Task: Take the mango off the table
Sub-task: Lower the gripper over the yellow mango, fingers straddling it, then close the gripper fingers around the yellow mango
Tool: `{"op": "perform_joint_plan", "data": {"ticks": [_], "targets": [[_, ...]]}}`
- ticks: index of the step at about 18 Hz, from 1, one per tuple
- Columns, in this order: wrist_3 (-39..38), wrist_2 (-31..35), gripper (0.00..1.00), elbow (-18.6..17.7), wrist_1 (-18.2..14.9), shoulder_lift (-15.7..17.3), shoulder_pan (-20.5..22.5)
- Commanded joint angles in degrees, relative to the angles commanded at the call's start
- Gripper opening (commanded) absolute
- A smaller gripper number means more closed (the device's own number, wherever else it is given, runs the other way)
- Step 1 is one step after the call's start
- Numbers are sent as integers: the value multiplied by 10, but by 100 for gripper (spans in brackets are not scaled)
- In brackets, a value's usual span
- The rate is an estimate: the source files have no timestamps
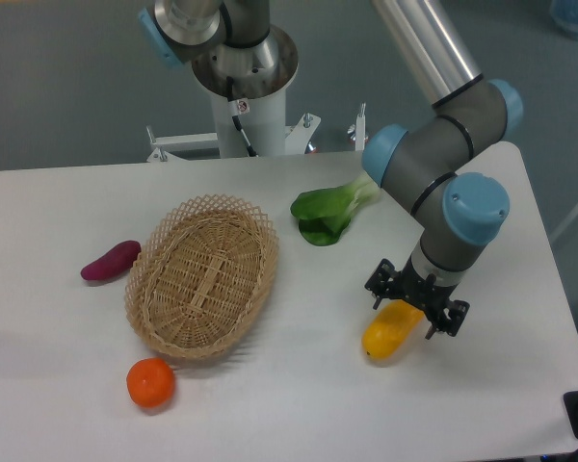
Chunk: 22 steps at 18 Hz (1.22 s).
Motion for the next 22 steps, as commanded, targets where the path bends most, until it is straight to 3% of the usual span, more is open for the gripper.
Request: {"op": "perform_joint_plan", "data": {"ticks": [7, 12, 19, 22], "targets": [[10, 2, 100, -1, 11, -16, -7], [8, 3, 100, -25, 76, -25, -12], [8, 4, 99, -33, 80, -25, -12], [8, 4, 72, -34, 78, -23, -13]]}}
